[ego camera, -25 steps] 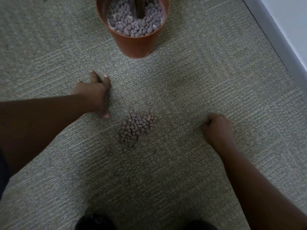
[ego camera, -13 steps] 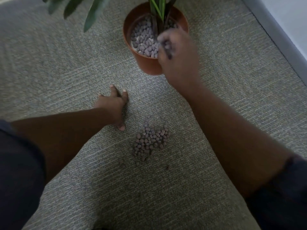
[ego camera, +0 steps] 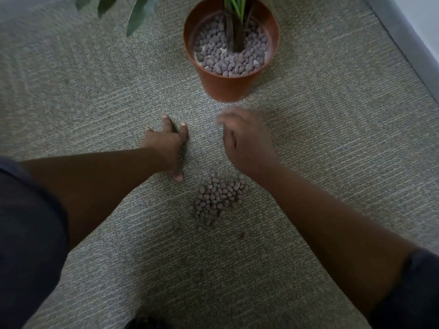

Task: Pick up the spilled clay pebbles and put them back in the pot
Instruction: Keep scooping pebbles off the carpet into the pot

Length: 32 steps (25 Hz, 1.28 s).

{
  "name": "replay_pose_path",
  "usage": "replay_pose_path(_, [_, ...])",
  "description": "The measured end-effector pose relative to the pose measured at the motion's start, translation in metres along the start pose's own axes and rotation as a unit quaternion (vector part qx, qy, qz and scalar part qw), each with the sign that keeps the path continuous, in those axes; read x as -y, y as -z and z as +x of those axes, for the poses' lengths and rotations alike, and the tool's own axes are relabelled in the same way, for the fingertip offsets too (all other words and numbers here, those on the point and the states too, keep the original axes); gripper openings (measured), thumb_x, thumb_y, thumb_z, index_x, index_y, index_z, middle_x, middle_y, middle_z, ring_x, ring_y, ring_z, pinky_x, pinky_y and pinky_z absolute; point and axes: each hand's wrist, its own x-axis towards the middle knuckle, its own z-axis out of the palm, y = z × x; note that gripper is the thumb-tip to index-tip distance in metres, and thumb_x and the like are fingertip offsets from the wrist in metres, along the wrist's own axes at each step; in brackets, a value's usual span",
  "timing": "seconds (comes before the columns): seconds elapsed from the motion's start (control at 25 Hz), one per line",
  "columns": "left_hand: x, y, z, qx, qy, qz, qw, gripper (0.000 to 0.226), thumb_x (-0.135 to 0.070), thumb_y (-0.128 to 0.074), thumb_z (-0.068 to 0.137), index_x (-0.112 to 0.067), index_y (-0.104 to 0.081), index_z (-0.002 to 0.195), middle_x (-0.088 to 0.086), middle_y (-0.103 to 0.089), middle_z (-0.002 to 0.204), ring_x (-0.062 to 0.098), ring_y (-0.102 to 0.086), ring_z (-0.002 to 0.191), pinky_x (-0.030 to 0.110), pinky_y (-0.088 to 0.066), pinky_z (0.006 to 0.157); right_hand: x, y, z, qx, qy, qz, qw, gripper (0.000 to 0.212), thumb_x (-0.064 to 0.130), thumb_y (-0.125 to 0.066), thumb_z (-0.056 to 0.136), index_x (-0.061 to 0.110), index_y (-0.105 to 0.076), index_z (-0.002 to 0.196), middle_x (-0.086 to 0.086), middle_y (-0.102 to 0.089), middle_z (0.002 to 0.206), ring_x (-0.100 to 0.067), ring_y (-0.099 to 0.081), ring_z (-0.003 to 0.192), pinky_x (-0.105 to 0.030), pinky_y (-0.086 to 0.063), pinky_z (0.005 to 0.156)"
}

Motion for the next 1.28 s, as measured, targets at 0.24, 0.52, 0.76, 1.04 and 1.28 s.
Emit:
replay_pose_path(0.24, [-0.002, 0.001, 0.001, 0.012, 0.005, -0.018, 1.000, 0.152, -0.058, -0.094, 0.045, -0.035, 0.005, 0.157, 0.019, 0.012, 0.165, 0.061, -0.027, 0.137, 0.057, -0.042, 0.104, -0.008, -0.011, -0.044, 0.354, -0.146, -0.055, 0.922, 0.040, 0.030, -0.065, 0.089, 0.024, -0.060, 0.128, -0.006, -0.055, 0.128, -0.028, -0.052, 0.119, -0.037, -0.044, 0.099])
replay_pose_path(0.52, [-0.002, 0.001, 0.000, 0.013, 0.010, -0.016, 1.000, 0.151, -0.058, -0.094, 0.044, -0.034, 0.003, 0.158, 0.019, 0.012, 0.165, 0.059, -0.027, 0.139, 0.056, -0.039, 0.107, 0.005, -0.035, -0.043, 0.291, -0.155, -0.089, 0.940, 0.052, 0.047, -0.059, 0.090, 0.018, -0.047, 0.132, -0.008, -0.050, 0.131, -0.033, -0.054, 0.116, -0.045, -0.050, 0.091])
replay_pose_path(0.76, [-0.001, 0.000, 0.000, 0.003, 0.001, -0.001, 1.000, 0.153, -0.060, -0.093, 0.042, -0.031, 0.003, 0.158, 0.023, 0.009, 0.165, 0.058, -0.033, 0.137, 0.056, -0.039, 0.107, 0.027, -0.052, -0.023, 0.353, -0.167, -0.072, 0.918, 0.038, 0.021, -0.062, 0.091, 0.013, -0.051, 0.126, -0.014, -0.048, 0.130, -0.039, -0.056, 0.118, -0.044, -0.048, 0.094])
replay_pose_path(1.04, [-0.001, 0.001, -0.002, 0.011, 0.002, -0.016, 1.000, 0.152, -0.057, -0.094, 0.044, -0.034, 0.005, 0.158, 0.019, 0.012, 0.165, 0.059, -0.029, 0.138, 0.057, -0.043, 0.104, 0.033, -0.055, -0.031, 0.326, -0.120, -0.081, 0.934, 0.021, 0.010, -0.051, 0.093, 0.008, -0.066, 0.108, -0.016, -0.062, 0.109, -0.034, -0.063, 0.100, -0.036, -0.049, 0.079])
replay_pose_path(1.28, [-0.001, 0.002, -0.002, 0.008, 0.005, -0.022, 1.000, 0.153, -0.056, -0.095, 0.043, -0.033, 0.003, 0.158, 0.019, 0.009, 0.165, 0.059, -0.033, 0.136, 0.057, -0.046, 0.101, 0.023, -0.027, -0.019, 0.239, -0.167, 0.010, 0.957, 0.014, 0.011, -0.060, 0.088, 0.012, -0.074, 0.084, -0.005, -0.072, 0.086, -0.022, -0.066, 0.084, -0.035, -0.052, 0.080])
